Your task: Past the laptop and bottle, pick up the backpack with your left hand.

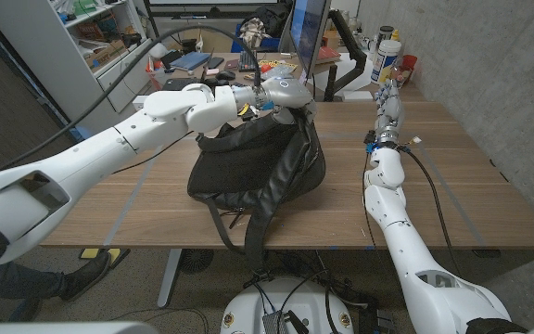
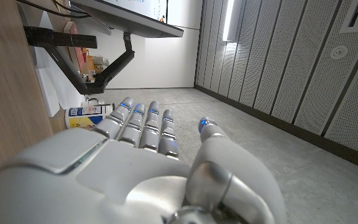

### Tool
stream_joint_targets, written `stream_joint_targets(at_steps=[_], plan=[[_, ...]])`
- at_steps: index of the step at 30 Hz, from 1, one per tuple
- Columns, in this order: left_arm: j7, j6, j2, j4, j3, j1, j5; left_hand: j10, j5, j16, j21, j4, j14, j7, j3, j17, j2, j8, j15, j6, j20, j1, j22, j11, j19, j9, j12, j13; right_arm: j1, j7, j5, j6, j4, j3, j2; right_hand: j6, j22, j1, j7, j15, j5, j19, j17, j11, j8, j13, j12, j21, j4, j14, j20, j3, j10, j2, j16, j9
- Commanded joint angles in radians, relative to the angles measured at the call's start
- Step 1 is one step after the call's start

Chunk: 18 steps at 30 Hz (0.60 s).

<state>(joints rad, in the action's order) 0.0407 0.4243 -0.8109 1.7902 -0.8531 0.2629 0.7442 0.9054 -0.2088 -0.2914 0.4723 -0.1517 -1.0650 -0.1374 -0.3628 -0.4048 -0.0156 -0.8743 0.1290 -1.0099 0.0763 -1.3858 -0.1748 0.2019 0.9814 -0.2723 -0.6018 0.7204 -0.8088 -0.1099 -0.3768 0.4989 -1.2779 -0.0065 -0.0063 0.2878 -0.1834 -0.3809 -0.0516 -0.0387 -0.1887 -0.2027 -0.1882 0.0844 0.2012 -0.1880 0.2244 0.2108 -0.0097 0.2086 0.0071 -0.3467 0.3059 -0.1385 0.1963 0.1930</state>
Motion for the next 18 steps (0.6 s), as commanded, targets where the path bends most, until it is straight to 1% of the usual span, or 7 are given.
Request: stream_joint_targets(at_steps=[1,11,16,18], plan=[[-0.023,-0.051,-0.02,0.041,0.045,0.026,-0.011,0.008,-0.006,0.007,0.004,0.017,-0.065,0.02,-0.025,-0.009,-0.004,-0.008,0.104,-0.032,0.001,0.006,-0.005,0.001,-0.005,-0.014,0.003,0.006,-0.003,-0.001,0.008,-0.001,-0.009,-0.008,0.002,0.021,-0.005,-0.011,0.001,0.011,-0.006,-0.017,-0.002,-0.004,0.005,-0.003,0.014,0.002,-0.003,0.033,-0.016,-0.006,0.03,0.005,0.006,0.001],[-0.05,-0.06,-0.026,0.058,0.063,0.03,0.0,0.014,-0.008,0.01,0.005,0.018,-0.069,0.01,-0.029,-0.014,0.0,-0.014,0.105,-0.032,0.001,0.012,-0.005,0.001,-0.003,-0.019,0.008,0.01,-0.013,-0.005,0.013,0.006,-0.021,-0.01,0.006,0.023,-0.004,-0.011,0.003,0.009,-0.006,-0.017,-0.002,-0.004,0.005,-0.003,0.013,0.001,-0.003,0.034,-0.022,-0.007,0.032,0.004,0.005,0.001],[-0.063,-0.078,-0.023,0.066,0.078,0.033,-0.006,0.018,-0.008,0.013,0.005,0.018,-0.07,0.011,-0.032,-0.015,0.0,-0.015,0.105,-0.034,0.001,0.013,-0.005,0.002,-0.004,-0.018,0.011,0.012,-0.018,-0.004,0.011,0.008,-0.027,-0.01,0.008,0.024,-0.004,-0.012,0.003,0.01,-0.006,-0.017,-0.001,-0.003,0.005,-0.003,0.013,0.001,-0.004,0.034,-0.021,-0.008,0.033,0.004,0.004,0.001],[-0.069,-0.085,-0.021,0.07,0.085,0.034,-0.007,0.021,-0.009,0.014,0.005,0.018,-0.073,0.008,-0.033,-0.016,0.001,-0.014,0.105,-0.034,0.002,0.015,-0.005,0.002,-0.004,-0.016,0.012,0.013,-0.02,-0.005,0.011,0.007,-0.03,-0.01,0.008,0.024,-0.004,-0.012,0.002,0.009,-0.006,-0.017,-0.001,-0.003,0.005,-0.003,0.013,0.001,-0.004,0.034,-0.021,-0.008,0.033,0.004,0.003,0.001]])
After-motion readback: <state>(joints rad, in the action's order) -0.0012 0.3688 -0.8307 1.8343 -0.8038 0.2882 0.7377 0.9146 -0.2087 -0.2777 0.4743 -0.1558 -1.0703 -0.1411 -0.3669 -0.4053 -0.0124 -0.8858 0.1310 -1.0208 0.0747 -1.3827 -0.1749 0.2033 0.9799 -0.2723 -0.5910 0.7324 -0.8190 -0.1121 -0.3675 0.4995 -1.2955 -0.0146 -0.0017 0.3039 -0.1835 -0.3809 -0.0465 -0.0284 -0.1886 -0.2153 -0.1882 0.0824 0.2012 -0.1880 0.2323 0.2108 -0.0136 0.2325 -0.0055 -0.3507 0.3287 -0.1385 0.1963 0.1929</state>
